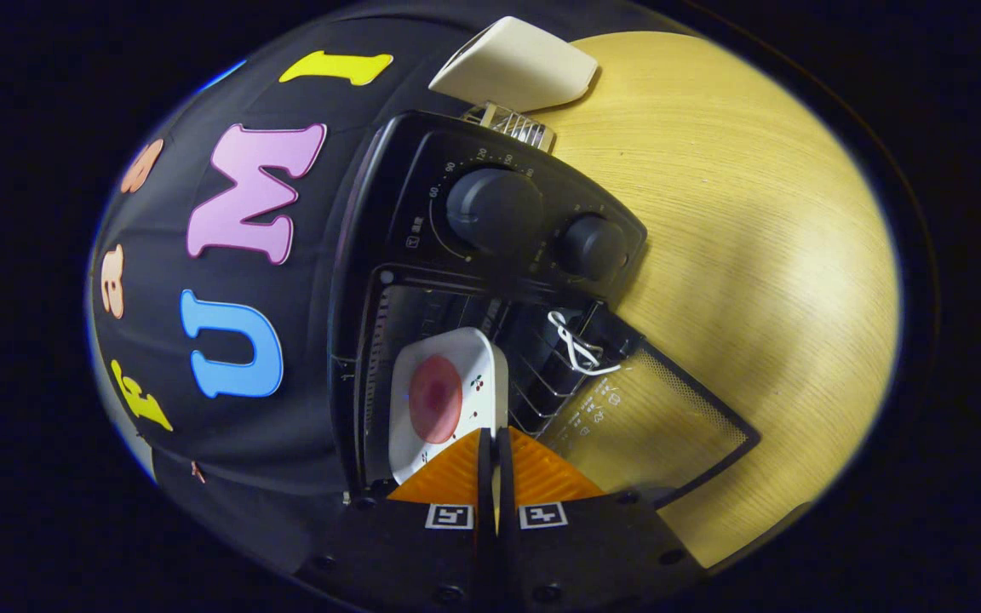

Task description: Open the toaster oven, put the food inside, and close the toaster oven door.

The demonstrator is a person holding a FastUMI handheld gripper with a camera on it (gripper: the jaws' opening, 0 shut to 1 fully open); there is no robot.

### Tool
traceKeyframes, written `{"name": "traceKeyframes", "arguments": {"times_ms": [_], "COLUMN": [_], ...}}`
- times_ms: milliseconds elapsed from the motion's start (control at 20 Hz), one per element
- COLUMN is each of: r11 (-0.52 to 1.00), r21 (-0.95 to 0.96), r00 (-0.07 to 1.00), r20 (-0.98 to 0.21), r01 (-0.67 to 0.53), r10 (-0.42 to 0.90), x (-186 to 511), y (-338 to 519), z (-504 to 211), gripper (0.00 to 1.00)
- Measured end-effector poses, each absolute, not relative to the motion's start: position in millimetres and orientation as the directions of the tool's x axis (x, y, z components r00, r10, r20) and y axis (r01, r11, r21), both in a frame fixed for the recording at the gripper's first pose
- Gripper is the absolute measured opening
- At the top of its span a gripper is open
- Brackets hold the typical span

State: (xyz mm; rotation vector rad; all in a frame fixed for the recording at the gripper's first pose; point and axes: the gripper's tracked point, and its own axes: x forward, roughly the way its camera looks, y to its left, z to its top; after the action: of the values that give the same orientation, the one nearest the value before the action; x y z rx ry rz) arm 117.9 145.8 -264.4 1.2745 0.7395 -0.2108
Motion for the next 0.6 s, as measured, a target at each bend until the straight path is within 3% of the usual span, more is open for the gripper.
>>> {"name": "traceKeyframes", "arguments": {"times_ms": [400,600], "r11": [0.222,0.254], "r21": [0.785,0.795], "r00": [0.776,0.797], "r20": [-0.613,-0.592], "r01": [0.578,0.551], "r10": [0.148,0.121], "x": [150.3,160.2], "y": [142.6,147.6], "z": [-274.2,-271.8], "gripper": [0.05,0.09]}}
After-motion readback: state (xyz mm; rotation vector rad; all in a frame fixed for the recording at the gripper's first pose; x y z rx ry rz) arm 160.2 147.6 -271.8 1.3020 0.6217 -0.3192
